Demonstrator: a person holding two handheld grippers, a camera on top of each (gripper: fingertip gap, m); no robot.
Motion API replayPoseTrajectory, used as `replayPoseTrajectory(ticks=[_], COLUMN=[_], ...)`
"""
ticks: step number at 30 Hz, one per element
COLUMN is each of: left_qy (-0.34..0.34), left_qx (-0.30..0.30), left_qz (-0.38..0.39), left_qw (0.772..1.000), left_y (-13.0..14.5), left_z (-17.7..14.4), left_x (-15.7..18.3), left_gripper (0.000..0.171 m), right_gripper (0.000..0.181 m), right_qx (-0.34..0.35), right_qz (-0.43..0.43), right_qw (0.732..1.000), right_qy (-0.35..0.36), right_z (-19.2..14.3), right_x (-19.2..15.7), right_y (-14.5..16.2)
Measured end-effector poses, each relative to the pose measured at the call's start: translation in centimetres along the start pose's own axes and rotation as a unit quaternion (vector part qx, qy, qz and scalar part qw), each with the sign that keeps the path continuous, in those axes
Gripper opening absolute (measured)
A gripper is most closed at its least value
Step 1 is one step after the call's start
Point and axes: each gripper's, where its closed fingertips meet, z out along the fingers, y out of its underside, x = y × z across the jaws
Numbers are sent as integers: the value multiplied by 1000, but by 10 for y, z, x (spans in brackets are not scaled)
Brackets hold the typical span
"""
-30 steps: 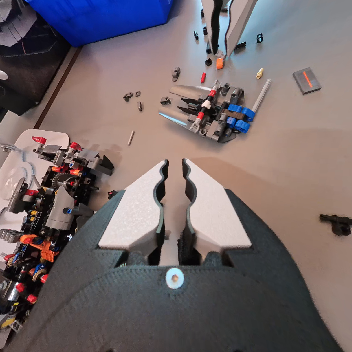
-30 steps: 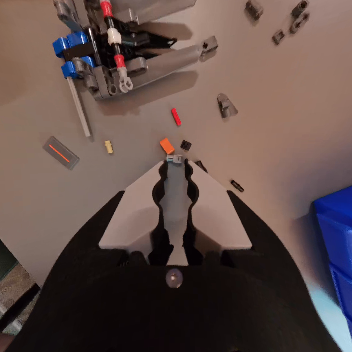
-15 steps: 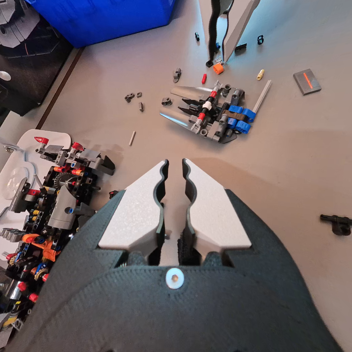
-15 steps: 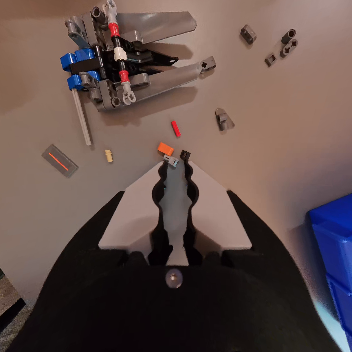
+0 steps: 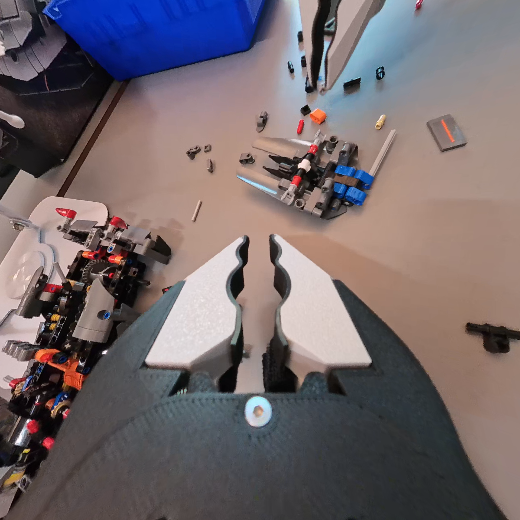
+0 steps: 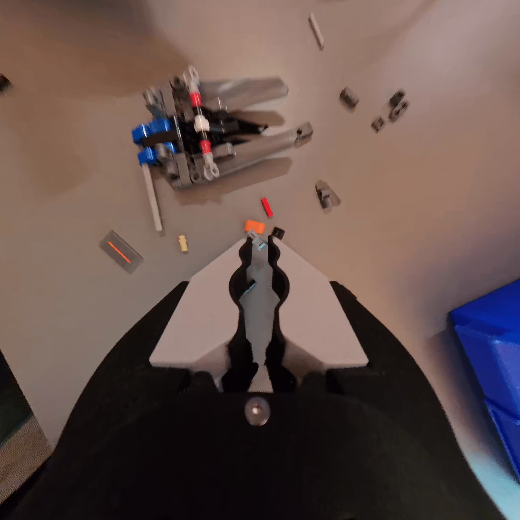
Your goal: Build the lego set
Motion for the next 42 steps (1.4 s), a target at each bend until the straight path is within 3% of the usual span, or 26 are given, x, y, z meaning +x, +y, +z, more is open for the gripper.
replayPoseTrajectory(ticks=[3,7,16,26,42], left_qy=[16,70,48,40,47], left_qx=[25,103,154,163,163], left_qz=[-25,-97,-90,-114,-106], left_qw=[999,988,983,979,980], left_y=[-9,-36,-55,-57,-60], left_z=[-2,-14,-33,-39,-35], left_x=[3,11,4,-3,2], left_gripper=[15,17,19,18,17], right_gripper=[9,9,9,9,9], right_qx=[57,127,202,210,208], right_qz=[-6,-29,-37,-50,-41], right_qw=[998,990,978,974,975], right_qy=[22,55,42,66,68], right_z=[-16,-30,-13,-8,-9], right_x=[-8,-26,-60,-65,-62], right_y=[-29,-75,-139,-154,-147])
